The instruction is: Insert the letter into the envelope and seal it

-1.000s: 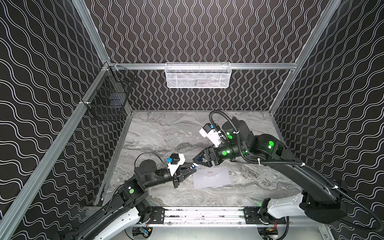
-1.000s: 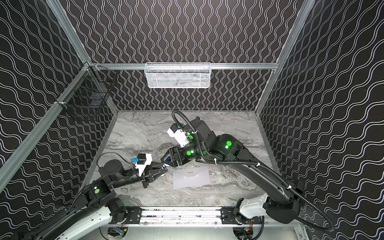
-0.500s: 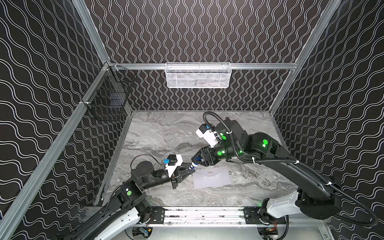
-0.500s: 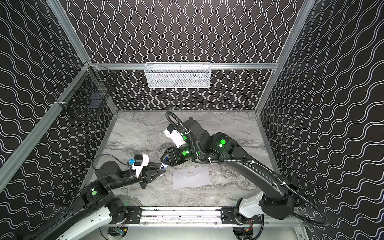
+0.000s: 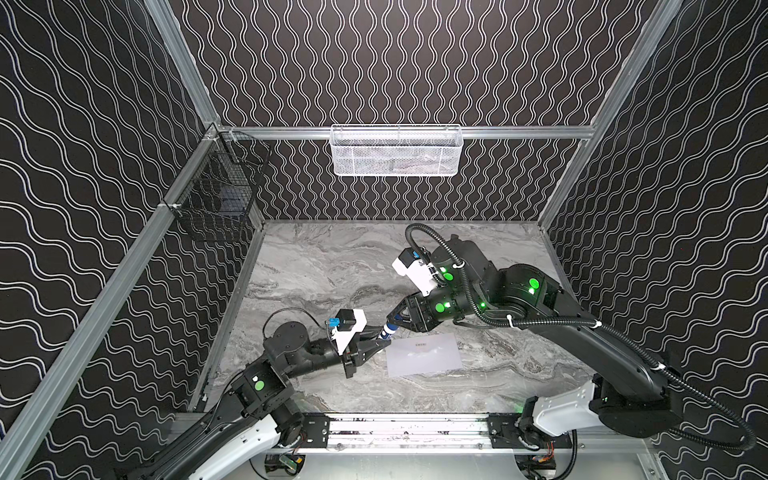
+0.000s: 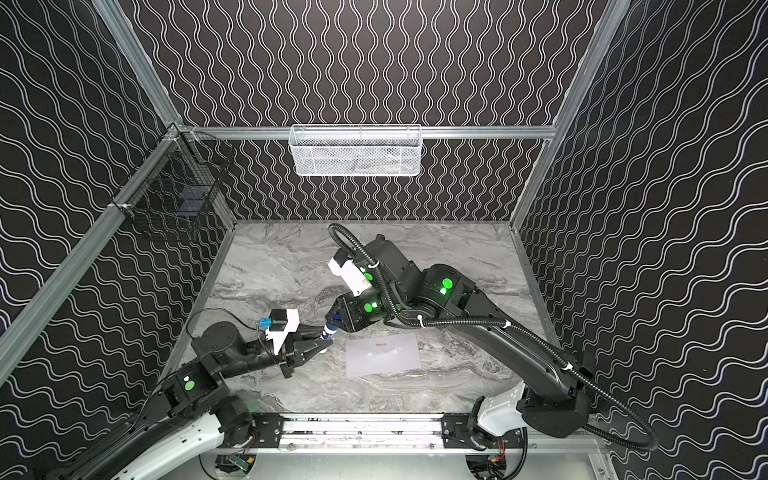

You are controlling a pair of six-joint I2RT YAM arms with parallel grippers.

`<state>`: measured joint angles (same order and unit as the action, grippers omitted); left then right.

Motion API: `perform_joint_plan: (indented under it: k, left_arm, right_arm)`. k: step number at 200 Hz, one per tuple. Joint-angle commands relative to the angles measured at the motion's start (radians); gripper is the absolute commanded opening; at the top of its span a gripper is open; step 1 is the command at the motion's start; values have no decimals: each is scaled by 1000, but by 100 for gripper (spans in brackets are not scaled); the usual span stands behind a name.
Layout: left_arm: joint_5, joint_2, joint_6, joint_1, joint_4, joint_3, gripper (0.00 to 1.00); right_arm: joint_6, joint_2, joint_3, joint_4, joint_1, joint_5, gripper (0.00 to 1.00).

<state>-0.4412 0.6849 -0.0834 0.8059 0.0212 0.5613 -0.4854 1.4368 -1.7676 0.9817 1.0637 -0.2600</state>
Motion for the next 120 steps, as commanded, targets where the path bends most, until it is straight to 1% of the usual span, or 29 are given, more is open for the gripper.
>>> perform_joint_plan:
  k: [1,28,47,75,108,120]
  left_arm:
    - [4,-2,-14,-1,-24,8,0]
    - [7,-4,-19,0,-15,14,0]
    - [9,-12,-18,1,-14,17,0]
    - [16,-18,-24,0,-4,28,0]
    - [25,-24,-20,0,12,34,0]
    - [27,-27,-19,0,19,37,0]
  right_arm:
    - [-13,6,3,14,6,-4,28]
    - [-1,19,-4,19,8,-20,26]
    - [31,39,-10,39,13,-38,23]
    - [135,64,-10,71,21,-63,21]
    - [287,73,17,96,21,-164,21]
    - [322,82,15,124,19,-170,22]
